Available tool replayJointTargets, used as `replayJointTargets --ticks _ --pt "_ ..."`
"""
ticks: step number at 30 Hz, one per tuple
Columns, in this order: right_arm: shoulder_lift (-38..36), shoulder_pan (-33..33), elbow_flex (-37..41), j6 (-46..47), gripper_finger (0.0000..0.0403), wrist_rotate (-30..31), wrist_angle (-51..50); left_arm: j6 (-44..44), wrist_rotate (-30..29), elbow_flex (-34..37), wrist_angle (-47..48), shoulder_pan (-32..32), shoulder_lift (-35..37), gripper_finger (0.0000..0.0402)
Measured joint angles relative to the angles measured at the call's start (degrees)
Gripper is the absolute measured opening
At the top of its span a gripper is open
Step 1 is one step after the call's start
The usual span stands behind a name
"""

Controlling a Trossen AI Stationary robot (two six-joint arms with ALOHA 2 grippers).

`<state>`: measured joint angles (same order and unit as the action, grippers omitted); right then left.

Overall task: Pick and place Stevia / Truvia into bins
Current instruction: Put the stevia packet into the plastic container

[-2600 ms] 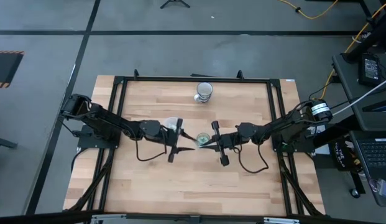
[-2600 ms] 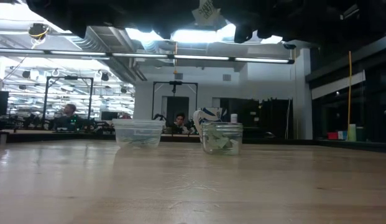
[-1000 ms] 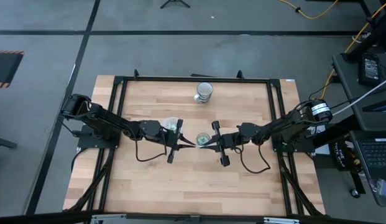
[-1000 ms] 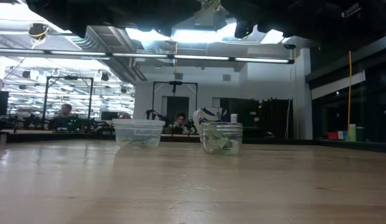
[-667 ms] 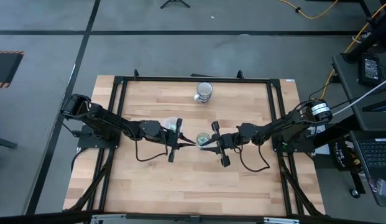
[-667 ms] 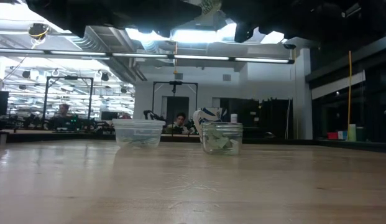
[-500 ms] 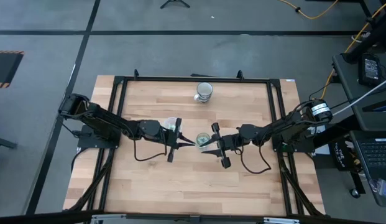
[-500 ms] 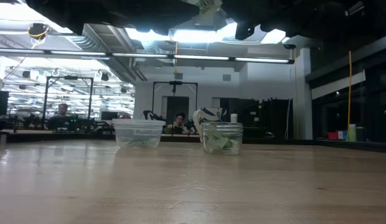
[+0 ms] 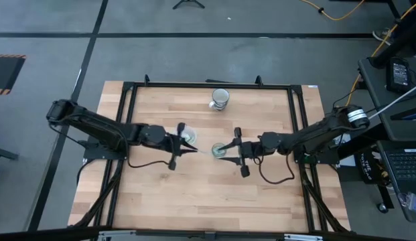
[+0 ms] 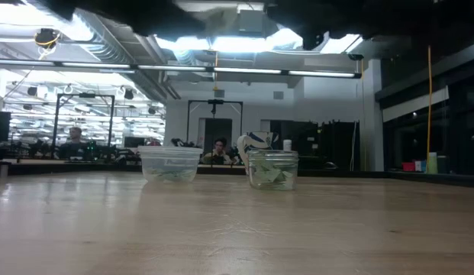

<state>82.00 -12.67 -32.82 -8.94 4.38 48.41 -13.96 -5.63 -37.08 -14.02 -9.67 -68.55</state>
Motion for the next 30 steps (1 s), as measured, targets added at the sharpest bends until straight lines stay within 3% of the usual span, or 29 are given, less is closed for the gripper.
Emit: replayJointTargets --ticks 4,10,19,30 --pt "-3.08 -0.01 0.00 1.18 0.0115 1.14 -7.14 2.72 -9.33 0.00 12.25 0.02 5.04 0.0004" --pt "-3.79 -0.04 0.00 -0.75 0.0010 1.03 -11.94 10.47 -20.11 0.01 26.78 0.13 9.63 0.0004" --pt "-3.79 0.03 0.00 3.80 0.0005 1.01 -14.28 12.92 -25.29 0.07 30.02 0.13 9.57 0.0004" --pt "-3.76 -0.15 0.00 4.01 0.0002 0.97 -14.66 16.42 -24.16 0.07 32.26 4.37 4.17 0.0004"
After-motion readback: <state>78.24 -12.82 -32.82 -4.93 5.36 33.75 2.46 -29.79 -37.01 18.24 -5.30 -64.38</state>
